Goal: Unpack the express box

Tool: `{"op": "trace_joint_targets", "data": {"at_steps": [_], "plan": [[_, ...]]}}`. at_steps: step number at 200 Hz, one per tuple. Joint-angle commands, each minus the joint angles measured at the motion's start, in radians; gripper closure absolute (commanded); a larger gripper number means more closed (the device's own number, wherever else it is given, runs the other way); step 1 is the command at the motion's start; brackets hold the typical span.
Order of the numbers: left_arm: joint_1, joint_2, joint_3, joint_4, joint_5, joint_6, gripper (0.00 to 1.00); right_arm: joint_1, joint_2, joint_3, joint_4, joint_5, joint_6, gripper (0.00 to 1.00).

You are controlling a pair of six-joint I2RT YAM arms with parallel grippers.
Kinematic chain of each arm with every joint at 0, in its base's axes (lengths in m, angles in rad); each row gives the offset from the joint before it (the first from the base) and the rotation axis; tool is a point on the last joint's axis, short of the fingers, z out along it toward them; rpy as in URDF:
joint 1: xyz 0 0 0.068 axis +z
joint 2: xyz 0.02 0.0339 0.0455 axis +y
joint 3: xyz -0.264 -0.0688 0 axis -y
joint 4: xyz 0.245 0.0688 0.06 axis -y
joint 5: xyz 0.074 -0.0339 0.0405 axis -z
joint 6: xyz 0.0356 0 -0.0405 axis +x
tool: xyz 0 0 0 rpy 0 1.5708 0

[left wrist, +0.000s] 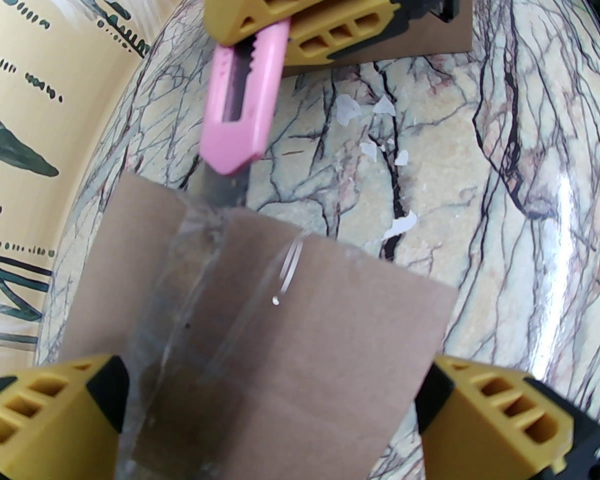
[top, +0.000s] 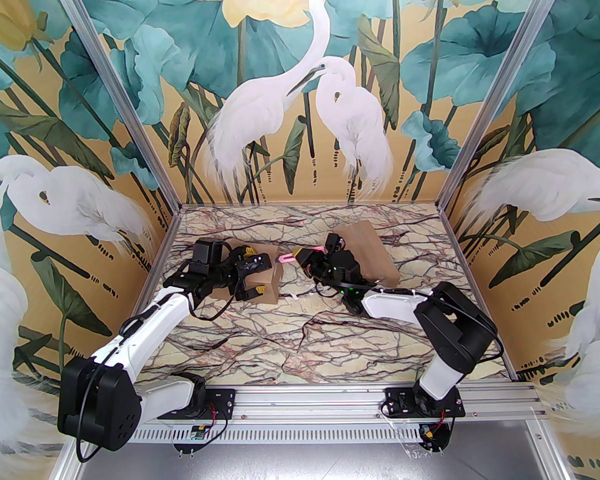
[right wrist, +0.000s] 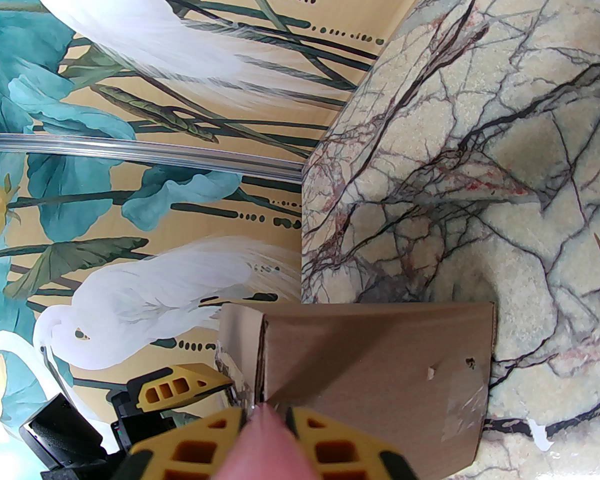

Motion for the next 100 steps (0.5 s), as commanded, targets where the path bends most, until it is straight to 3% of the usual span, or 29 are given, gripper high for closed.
{"op": "trace_joint_targets", "data": {"at_steps": [1, 100], "plan": [[0.006, 0.006, 0.067, 0.17, -0.043, -0.097, 0.01, 0.074, -0.029, 0.004, -0.072, -0.12, 0.003, 1.0], [-0.067, 0.048, 0.116, 0.187, -0.168, -0.189, 0.01, 0.116, -0.086, -0.023, -0.145, -0.018, 0.004, 1.0]]}}
